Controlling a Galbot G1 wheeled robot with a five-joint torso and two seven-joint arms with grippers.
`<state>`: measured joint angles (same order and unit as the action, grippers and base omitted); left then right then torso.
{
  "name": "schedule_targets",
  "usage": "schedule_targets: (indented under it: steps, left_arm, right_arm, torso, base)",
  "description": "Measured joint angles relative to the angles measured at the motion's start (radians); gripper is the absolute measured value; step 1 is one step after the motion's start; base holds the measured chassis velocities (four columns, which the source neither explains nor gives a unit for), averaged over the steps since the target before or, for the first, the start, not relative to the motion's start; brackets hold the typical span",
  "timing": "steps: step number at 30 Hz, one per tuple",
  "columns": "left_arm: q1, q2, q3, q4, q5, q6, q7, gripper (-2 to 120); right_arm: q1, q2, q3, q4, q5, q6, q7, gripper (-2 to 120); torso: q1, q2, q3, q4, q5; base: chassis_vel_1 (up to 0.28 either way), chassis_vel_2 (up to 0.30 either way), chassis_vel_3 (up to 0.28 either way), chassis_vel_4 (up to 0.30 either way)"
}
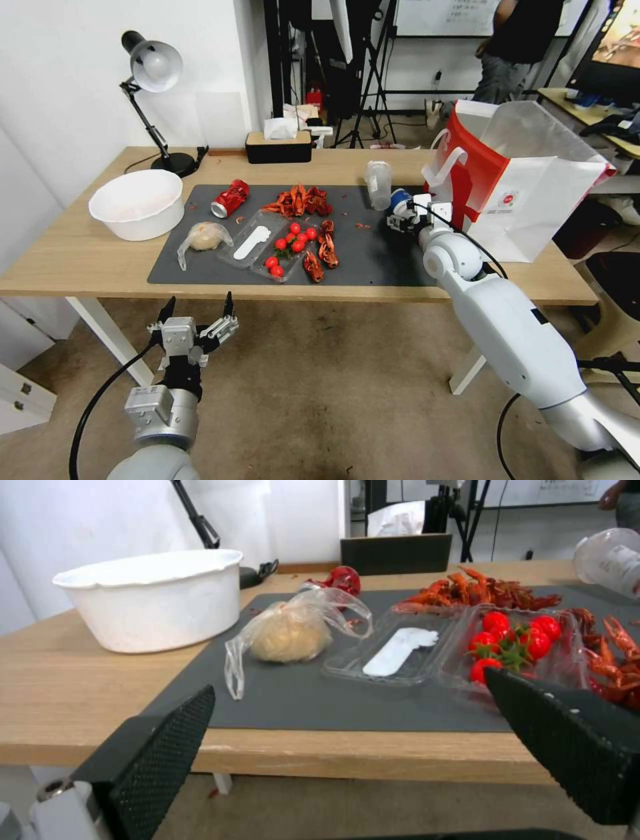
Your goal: Pick up the trash from the table and place it into the takeout bag.
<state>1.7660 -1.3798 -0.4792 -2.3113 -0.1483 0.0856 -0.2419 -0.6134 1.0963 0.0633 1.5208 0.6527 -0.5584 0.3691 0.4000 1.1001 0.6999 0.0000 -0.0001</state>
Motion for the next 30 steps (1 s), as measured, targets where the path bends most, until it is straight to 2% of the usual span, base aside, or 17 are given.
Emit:
schedule_targets:
  steps: [4, 12, 19, 26, 27, 30]
  left_arm:
    - [-0.004, 0.005, -0.002, 0.004, -0.002, -0.001, 0.000, 100]
    - [-0.007, 0.012, 0.003, 0.004, -0.004, -0.002, -0.001, 100]
    - [-0.011, 0.021, 0.014, 0.004, -0.005, -0.003, -0.002, 100]
    - [-0.011, 0.022, 0.017, 0.003, -0.005, -0.003, -0.002, 100]
    - [-0.010, 0.022, 0.016, 0.001, -0.005, -0.003, -0.002, 100]
    - [-0.009, 0.022, 0.015, -0.001, -0.004, -0.003, -0.002, 100]
  right_arm:
    - [-0.004, -0.001, 0.002, 0.012, -0.006, 0.001, 0.006, 66]
    - [-0.035, -0.018, 0.034, 0.082, -0.013, 0.001, 0.024, 65]
    - [-0.141, -0.075, 0.102, 0.235, -0.034, -0.014, 0.050, 65]
    - [-0.230, -0.116, 0.158, 0.338, -0.043, -0.018, 0.060, 65]
    - [-0.276, -0.131, 0.186, 0.396, -0.043, -0.016, 0.056, 65]
    - [-0.315, -0.143, 0.211, 0.451, -0.043, -0.012, 0.048, 65]
  torso:
    - [0.000, 0.000, 0.000, 0.0000, 0.0002]
    - [0.000, 0.000, 0.000, 0.0000, 0.0001]
    - [0.000, 0.000, 0.000, -0.0001, 0.0003]
    - [0.000, 0.000, 0.000, -0.0002, 0.0002]
    - [0.000, 0.000, 0.000, -0.0002, 0.0004]
    - [0.000, 0.000, 0.000, 0.0000, 0.0003]
  base:
    - [0.000, 0.000, 0.000, 0.000]
    - [0.000, 0.000, 0.000, 0.000]
    - [0.000, 0.000, 0.000, 0.000]
    - [0.000, 0.000, 0.000, 0.000]
    - [0.000, 0.000, 0.000, 0.000]
    - [0.000, 0.000, 0.000, 0.000]
